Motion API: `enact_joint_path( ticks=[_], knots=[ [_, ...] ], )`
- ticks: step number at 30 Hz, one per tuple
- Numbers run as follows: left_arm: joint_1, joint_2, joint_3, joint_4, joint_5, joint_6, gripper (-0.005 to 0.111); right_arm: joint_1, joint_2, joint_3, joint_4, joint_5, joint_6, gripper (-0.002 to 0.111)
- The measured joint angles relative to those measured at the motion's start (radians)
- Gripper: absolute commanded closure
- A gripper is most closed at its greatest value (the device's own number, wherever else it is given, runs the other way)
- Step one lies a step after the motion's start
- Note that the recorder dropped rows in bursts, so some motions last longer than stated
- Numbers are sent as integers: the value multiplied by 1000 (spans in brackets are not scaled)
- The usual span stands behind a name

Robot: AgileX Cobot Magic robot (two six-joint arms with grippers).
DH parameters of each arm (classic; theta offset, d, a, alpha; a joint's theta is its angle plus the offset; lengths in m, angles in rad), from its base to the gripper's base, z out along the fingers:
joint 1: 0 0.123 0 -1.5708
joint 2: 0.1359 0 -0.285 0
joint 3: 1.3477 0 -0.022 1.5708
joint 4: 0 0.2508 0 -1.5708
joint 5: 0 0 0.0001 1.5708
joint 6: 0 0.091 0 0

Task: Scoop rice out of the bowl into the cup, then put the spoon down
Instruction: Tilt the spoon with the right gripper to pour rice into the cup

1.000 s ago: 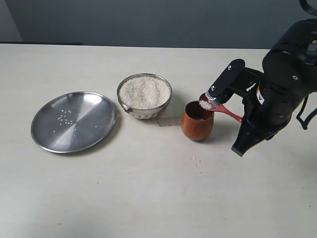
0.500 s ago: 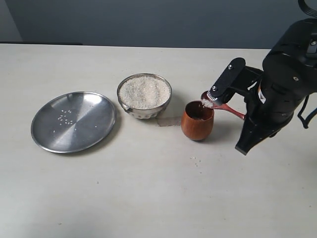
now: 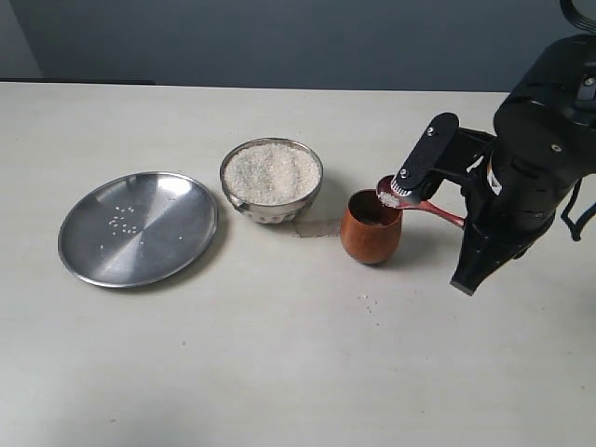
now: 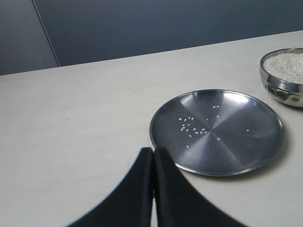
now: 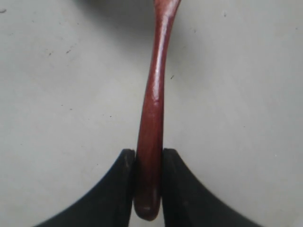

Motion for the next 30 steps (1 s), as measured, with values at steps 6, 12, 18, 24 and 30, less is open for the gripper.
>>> enact_joint_path(
  ticks=[6,12,18,24,30],
  knots=[
    [0,0,0,0,0,0,106,0,0,0,-24,2,-12,109],
    [0,0,0,0,0,0,106,0,0,0,-45,4,-29,109],
    [0,0,0,0,0,0,106,0,0,0,-65,4,-43,109],
    [0,0,0,0,0,0,106,2,0,0,-97,-9,-43,109],
    [0,0,0,0,0,0,106,68,0,0,-136,-12,-46,109]
  ],
)
